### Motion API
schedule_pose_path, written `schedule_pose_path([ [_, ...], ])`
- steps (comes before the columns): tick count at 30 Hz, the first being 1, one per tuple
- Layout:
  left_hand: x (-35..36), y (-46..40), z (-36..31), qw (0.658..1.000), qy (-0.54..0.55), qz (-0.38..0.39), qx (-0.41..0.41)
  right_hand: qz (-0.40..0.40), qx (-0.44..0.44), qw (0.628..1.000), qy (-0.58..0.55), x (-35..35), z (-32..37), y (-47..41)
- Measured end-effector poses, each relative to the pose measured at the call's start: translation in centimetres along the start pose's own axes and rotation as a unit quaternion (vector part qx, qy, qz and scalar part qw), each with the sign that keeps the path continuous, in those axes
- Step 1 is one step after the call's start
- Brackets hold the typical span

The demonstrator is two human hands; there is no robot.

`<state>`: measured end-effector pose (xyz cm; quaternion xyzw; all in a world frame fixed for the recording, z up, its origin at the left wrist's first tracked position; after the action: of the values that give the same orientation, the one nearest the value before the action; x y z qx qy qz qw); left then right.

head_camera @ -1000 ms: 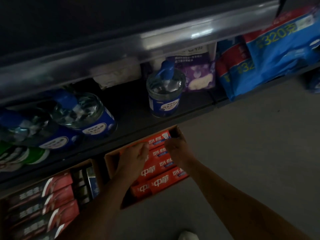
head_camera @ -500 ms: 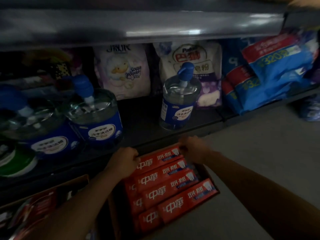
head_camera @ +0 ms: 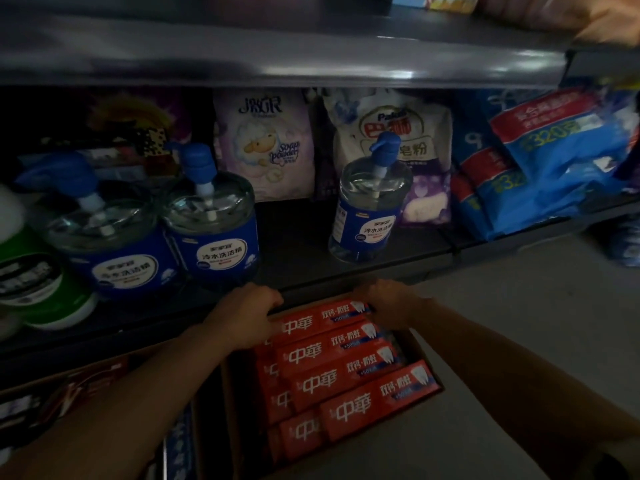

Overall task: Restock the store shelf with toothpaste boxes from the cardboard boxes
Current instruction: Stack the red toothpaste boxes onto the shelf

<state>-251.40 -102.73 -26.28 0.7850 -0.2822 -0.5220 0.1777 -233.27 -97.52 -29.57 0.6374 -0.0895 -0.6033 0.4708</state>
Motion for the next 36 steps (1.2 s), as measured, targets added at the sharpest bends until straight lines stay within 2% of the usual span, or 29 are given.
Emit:
schedule_pose_path([
  [8, 0.2, -0.2, -1.1, 1.000, -0.011, -0.013, 0.010, -0.042, -0.011, 0.998, 0.054, 0.5, -0.3, -1.0],
  [14, 0.0, -0.3, -0.6, 1.000, -0.010, -0.019, -0.002, -0.019, -0.006, 0.995, 0.097, 0.8, -0.2, -2.0],
  [22, -0.2, -0.6, 0.0, 1.000, -0.005, -0.024, -0.012, -0.033, 0.012, 0.978, 0.204, 1.5, 0.7, -2.2],
  [36, -0.7, 0.0, -0.8, 0.999, -0.028, -0.033, 0.005, -0.031, -0.021, 0.990, 0.139, 0.7, -0.3, -2.2],
])
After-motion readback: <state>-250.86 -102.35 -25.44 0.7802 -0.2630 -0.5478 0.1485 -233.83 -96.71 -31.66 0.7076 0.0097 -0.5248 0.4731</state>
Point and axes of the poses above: each hand's wrist, its own y-axis away from the middle knuckle, its own x-axis out of the palm, z = x × y, the point moved 10 cm from there along -y, towards the middle knuckle, and after that the axes turned 14 degrees about z, right-handed, at the moved point
